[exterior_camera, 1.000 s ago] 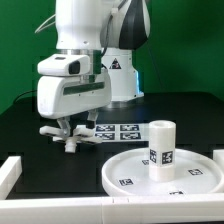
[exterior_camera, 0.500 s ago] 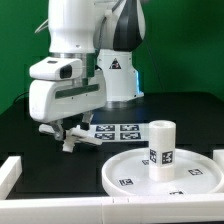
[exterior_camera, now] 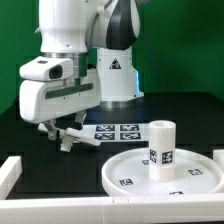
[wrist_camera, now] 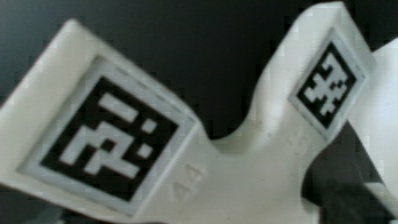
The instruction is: Assemble round table
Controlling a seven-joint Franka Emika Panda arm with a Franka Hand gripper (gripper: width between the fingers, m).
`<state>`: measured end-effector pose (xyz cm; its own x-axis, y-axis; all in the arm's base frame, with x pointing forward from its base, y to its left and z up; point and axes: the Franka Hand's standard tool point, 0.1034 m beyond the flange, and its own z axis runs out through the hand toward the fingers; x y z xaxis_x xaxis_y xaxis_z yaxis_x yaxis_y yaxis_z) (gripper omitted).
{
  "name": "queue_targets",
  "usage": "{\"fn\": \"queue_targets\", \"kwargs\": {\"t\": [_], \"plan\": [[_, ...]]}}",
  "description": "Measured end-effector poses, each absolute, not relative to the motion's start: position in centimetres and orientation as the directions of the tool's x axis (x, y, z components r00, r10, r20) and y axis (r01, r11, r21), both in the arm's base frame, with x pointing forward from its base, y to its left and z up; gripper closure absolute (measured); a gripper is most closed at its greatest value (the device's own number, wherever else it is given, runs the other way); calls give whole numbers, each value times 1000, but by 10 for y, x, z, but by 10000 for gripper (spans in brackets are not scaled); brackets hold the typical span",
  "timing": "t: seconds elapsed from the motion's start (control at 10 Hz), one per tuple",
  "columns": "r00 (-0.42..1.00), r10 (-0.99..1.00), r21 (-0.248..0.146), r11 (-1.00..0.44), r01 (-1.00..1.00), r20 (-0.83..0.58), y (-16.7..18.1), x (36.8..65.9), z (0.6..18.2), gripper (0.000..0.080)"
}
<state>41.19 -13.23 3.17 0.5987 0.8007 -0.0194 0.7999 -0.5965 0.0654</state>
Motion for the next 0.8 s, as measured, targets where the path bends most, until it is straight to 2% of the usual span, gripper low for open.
{"fn": "queue_targets", "kwargs": {"t": [0.1, 0.2, 0.3, 0.8], "plan": [[598, 801, 63, -596, 800, -21, -132, 411, 30, 417], [593, 805, 69, -591, 804, -19, -132, 412, 31, 417], [593, 805, 69, -591, 804, -19, -132, 412, 31, 485], [593, 805, 69, -591, 804, -19, -132, 412, 31, 491]]}}
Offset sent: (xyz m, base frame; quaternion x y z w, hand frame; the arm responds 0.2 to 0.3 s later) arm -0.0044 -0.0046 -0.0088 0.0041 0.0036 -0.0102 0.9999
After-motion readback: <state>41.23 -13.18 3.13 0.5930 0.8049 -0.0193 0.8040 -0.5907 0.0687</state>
